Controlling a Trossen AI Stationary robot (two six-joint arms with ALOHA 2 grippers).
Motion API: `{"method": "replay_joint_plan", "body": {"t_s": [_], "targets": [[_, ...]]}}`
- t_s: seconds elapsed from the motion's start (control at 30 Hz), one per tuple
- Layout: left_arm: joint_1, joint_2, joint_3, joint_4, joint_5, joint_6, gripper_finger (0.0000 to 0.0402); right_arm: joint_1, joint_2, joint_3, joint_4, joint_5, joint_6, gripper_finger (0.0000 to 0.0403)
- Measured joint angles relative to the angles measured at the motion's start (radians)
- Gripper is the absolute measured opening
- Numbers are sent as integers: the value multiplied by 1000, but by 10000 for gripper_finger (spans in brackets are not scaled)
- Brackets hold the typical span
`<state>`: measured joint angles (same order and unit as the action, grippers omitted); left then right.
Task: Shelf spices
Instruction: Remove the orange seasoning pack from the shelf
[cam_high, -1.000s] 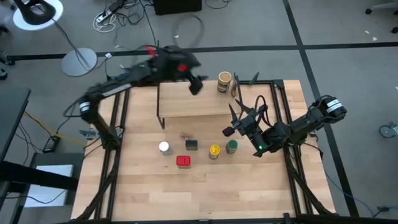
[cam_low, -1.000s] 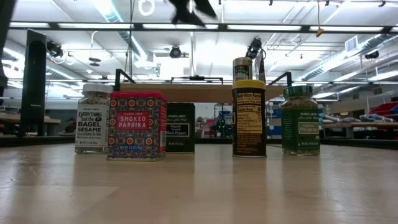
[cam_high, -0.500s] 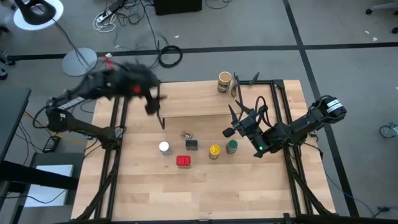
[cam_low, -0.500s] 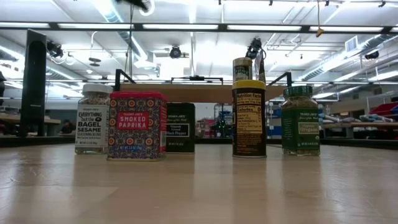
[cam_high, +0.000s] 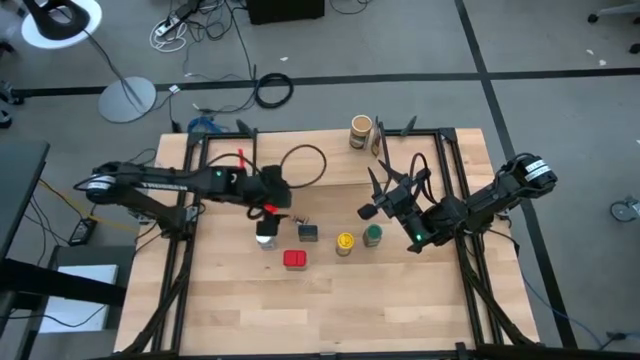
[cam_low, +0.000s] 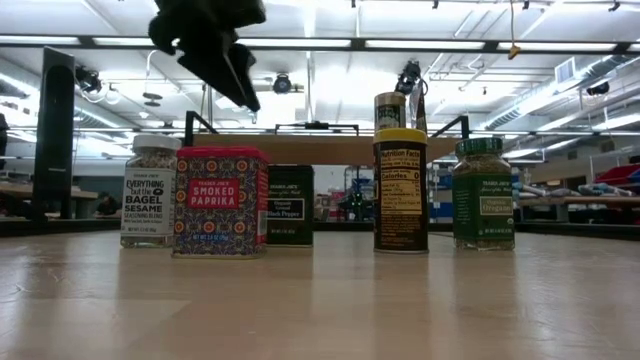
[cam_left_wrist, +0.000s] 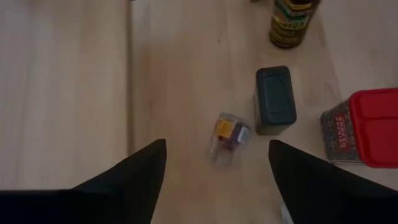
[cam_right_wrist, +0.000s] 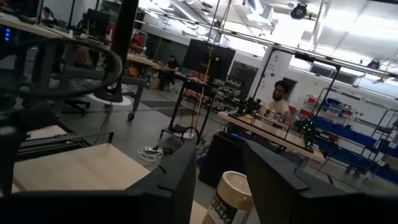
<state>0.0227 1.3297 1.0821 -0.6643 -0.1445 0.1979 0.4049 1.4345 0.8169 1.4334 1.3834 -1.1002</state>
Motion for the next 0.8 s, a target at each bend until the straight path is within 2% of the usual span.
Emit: {"method": "replay_joint_plan", "body": {"t_s": [0.2, 0.47, 0.67, 0.8], "targets": [[1, 93, 0, 30, 89, 30, 259, 0, 0, 0, 1, 1, -1, 134], [1, 246, 0, 23, 94, 27, 253, 0, 0, 0, -6, 2, -1, 134], [-1, 324, 6, 26, -21, 69, 253, 0, 0, 0, -12, 2, -2, 134], [0, 340, 6, 27, -24, 65, 254, 0, 0, 0, -16, 4, -3, 134]]}}
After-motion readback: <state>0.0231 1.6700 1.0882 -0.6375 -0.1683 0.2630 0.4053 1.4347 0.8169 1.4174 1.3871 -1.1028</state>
